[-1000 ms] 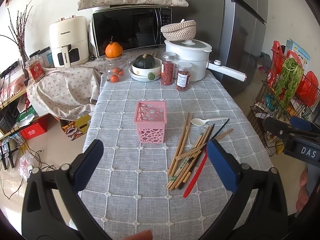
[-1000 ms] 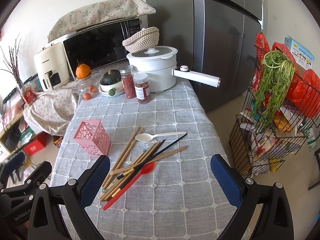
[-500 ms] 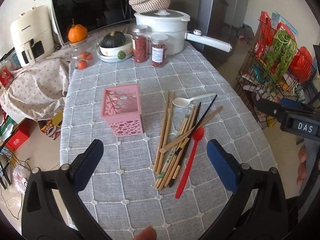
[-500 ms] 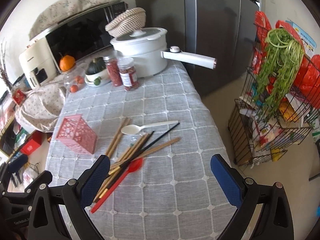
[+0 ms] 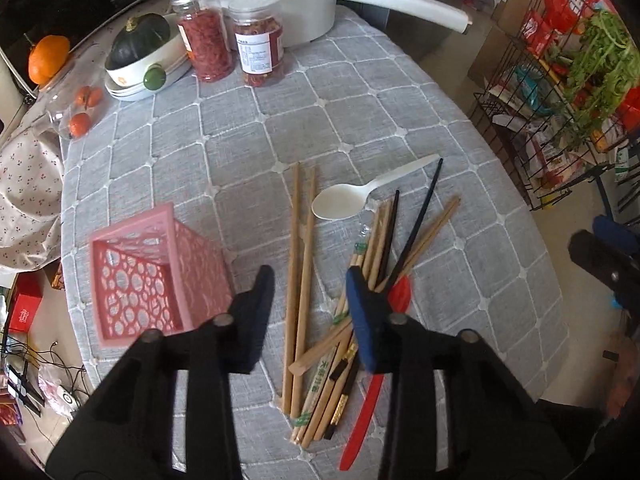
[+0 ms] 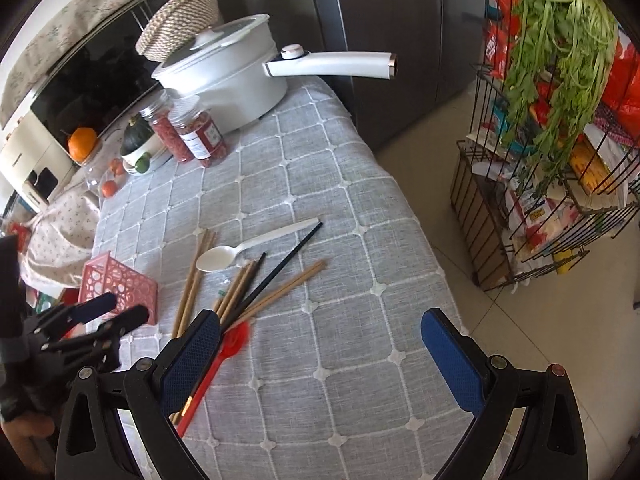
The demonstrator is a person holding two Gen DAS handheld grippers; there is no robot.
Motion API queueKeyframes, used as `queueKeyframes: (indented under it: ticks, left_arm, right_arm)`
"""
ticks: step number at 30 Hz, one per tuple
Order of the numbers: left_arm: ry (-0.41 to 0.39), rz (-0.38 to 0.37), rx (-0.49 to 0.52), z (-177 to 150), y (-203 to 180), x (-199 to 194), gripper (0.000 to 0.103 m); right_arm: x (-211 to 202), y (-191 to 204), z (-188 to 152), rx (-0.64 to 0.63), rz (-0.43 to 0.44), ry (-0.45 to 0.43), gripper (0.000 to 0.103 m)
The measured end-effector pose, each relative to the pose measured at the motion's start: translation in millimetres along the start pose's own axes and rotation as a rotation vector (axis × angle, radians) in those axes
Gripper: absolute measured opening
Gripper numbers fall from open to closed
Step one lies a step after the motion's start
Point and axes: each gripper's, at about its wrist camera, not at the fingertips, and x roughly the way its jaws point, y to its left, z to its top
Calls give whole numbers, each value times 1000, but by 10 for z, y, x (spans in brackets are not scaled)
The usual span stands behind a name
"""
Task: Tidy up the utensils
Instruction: 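Reach the left gripper down and grasp one wooden chopstick, then lift the wooden chopstick with the left gripper while the right gripper grasps a black chopstick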
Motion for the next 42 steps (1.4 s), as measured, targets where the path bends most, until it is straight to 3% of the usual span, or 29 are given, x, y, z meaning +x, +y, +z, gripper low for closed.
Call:
queueKeyframes:
  ticks: [6,9,23,26,35,37,40,42]
  left_arm:
    - [89,67,-16,232,2,446,14]
    - [112,81,-21,260,12,586,9]
    - [146,115,-44,257,34,835,8]
    - [96,88,-45,247,28,719,8]
    - [-150,3,-9,-139,126,-315,7]
    - [-198,-16,-3,-282,165,-552,7]
    - [-257,-42,-14,-443,281,-786,7]
    - [-293,-50,-18,-585,316,-905,7]
  right_arm:
    - [49,-86,74,20,7,3,101]
    - [55,-112,86,31,10,4,102]
    - [138,-104,91,20,-23,14,102]
    - [182,-112,93,19,-27,24,102]
    - [405,-80,113,27,-33,71,100]
    - [483,-59,127,35,-27,86,94]
    - [620,-29,157,49,-3,114,78]
    - [723,0,180,61,57,143,53]
